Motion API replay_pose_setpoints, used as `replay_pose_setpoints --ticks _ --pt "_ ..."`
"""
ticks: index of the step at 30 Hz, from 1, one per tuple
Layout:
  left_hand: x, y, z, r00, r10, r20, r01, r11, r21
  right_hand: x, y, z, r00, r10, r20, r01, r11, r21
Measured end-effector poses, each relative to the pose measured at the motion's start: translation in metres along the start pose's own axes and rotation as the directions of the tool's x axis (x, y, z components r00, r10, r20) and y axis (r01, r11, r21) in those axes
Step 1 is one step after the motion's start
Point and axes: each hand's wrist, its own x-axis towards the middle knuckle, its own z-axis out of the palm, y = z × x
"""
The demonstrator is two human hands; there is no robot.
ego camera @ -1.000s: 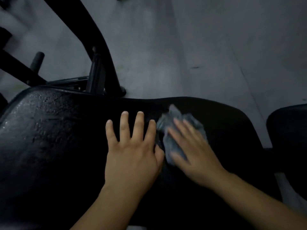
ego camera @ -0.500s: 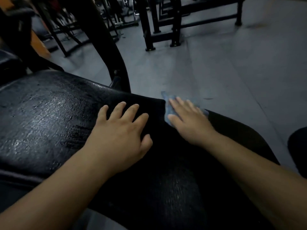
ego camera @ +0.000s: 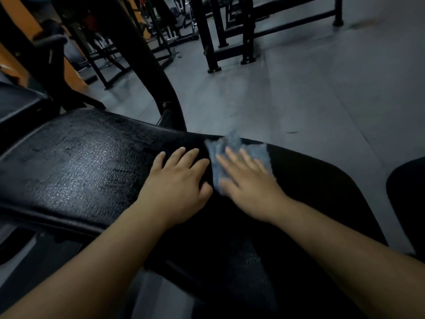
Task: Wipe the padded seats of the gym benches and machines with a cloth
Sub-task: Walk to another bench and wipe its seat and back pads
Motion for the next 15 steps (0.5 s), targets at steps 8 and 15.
replay_pose_setpoints --ticks 8,15 --pt "-0.015 0.043 0.009 0.998 0.062 0.016 -0.062 0.998 -0.034 -0.047 0.051 -0.008 0.994 0.107 -0.018 -0.107 0.994 -0.008" --pt "-0.025 0.048 0.014 0.995 0.098 -0.016 -0.098 0.995 -0.010 -0.172 0.010 -0.004 0.964 -0.186 0.191 0.165 0.979 0.123"
